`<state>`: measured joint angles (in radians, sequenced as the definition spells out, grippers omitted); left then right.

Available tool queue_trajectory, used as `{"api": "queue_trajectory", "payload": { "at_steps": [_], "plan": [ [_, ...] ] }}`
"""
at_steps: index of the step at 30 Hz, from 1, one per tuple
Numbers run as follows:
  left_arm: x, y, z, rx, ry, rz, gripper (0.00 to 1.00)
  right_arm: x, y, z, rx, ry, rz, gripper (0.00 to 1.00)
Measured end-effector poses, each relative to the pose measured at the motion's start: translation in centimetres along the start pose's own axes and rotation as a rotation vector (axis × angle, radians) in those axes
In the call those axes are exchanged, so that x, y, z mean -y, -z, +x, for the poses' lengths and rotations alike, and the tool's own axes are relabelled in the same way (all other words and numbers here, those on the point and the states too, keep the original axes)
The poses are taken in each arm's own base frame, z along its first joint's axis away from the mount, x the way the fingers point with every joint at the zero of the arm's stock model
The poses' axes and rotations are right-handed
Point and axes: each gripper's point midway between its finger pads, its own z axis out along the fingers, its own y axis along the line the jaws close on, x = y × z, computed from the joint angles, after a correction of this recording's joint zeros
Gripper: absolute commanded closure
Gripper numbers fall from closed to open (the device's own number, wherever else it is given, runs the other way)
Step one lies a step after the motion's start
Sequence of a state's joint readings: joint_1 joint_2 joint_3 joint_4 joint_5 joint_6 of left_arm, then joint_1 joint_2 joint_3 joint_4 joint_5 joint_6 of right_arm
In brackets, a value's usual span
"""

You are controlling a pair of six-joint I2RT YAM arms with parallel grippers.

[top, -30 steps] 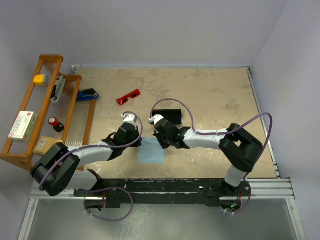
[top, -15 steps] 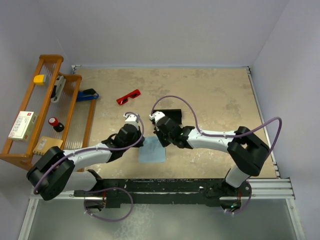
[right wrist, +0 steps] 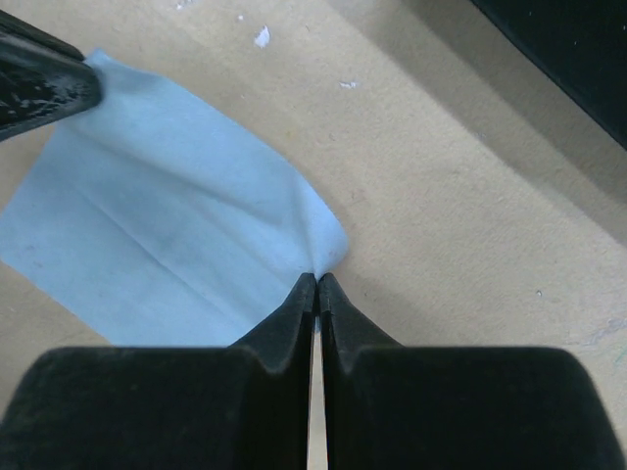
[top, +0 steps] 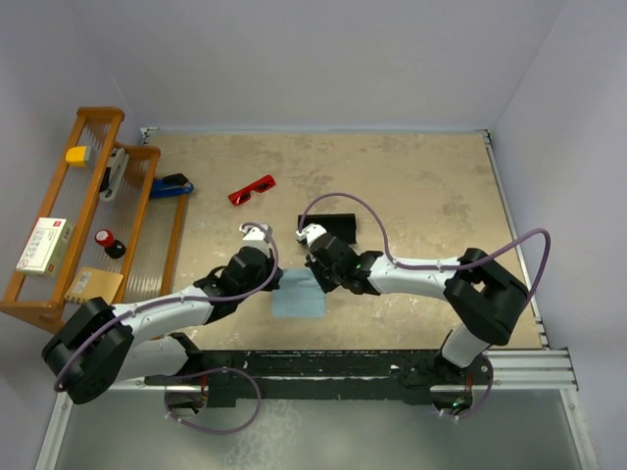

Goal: Organize the sunglasses
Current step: Fold the glasses cleaning cloth at the center of the board.

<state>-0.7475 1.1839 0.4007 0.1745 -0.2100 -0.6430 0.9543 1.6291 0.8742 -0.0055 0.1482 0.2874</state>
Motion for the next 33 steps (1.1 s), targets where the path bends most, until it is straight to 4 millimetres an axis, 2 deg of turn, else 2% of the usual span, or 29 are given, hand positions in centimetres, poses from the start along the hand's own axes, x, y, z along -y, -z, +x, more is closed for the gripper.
{"api": "queue_trajectory", "payload": {
  "at_steps": [5, 15, 19, 27, 33],
  "plan": [
    [-0.1, 0.4, 1.0, -0.015, -0.011, 0.004, 1.00, 0.3, -0.1, 0.6, -0.009, 0.002, 0.013, 0.93],
    [0.3, 0.8, 1.9, -0.024, -0.011, 0.011, 1.00, 0.2, 0.8, -0.1, 0.028, -0.001, -0.003, 0.93],
    [0.2, 0.9, 2.4, -0.028, -0.016, 0.010, 1.00, 0.0, 0.8, 0.6, 0.014, 0.001, -0.019, 0.91],
    [0.2, 1.1, 2.2, -0.016, -0.002, 0.007, 1.00, -0.6, 0.7, 2.1, -0.009, 0.013, -0.045, 0.92],
    [0.5, 1.2, 2.3, -0.016, 0.000, 0.012, 1.00, -1.4, 1.1, 1.9, 0.005, 0.025, -0.063, 0.91]
  ]
}}
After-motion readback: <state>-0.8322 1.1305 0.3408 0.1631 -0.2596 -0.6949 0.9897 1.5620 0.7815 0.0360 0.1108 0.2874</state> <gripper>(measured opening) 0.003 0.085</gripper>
